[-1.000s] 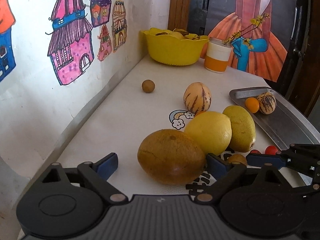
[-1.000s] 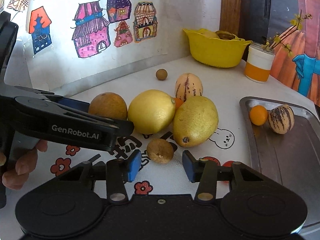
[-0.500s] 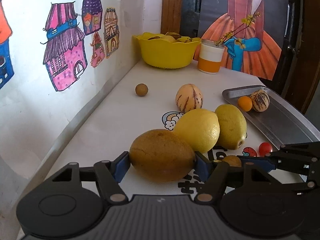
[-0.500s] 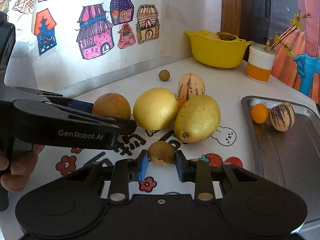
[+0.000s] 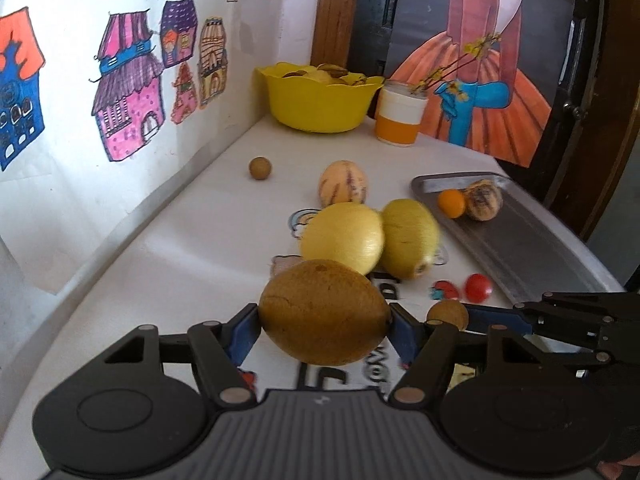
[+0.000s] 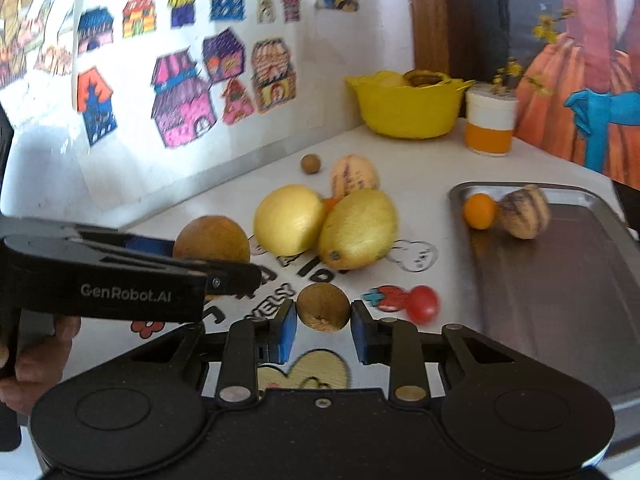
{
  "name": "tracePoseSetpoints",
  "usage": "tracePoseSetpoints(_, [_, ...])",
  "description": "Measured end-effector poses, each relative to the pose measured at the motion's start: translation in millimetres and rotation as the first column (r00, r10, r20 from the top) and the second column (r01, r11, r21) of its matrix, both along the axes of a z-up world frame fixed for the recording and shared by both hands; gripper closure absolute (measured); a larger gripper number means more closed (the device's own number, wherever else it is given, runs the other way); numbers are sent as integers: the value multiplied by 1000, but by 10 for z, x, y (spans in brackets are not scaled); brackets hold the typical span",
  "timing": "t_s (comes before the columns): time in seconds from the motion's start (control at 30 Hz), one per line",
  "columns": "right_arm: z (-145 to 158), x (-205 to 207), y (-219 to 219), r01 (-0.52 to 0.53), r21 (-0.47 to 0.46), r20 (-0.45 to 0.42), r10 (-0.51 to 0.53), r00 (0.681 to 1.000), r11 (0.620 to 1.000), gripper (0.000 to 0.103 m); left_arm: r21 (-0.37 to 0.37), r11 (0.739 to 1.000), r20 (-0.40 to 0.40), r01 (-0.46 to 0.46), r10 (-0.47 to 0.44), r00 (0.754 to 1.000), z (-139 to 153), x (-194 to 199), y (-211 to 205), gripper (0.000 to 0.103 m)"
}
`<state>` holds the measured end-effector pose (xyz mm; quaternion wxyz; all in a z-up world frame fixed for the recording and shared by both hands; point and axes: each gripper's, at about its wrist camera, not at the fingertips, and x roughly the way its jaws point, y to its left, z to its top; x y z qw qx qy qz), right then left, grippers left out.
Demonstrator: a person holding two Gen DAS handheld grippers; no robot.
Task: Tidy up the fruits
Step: 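Lift both fruits, carry them into the metal tray and open both tools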
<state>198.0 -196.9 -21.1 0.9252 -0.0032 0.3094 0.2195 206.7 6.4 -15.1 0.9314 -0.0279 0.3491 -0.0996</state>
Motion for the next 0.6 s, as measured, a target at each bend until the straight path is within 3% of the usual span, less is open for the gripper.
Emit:
tracePoseSetpoints(0.27, [134, 20, -567, 127, 23, 41, -128, 991, 992, 72, -62, 997, 38, 50, -48, 998, 189, 27, -394, 31])
tracePoseSetpoints(0.6, [4, 382, -1163, 263, -38, 46, -261, 964, 964, 72, -124, 988, 48, 90, -85, 995, 279, 452, -1074, 31])
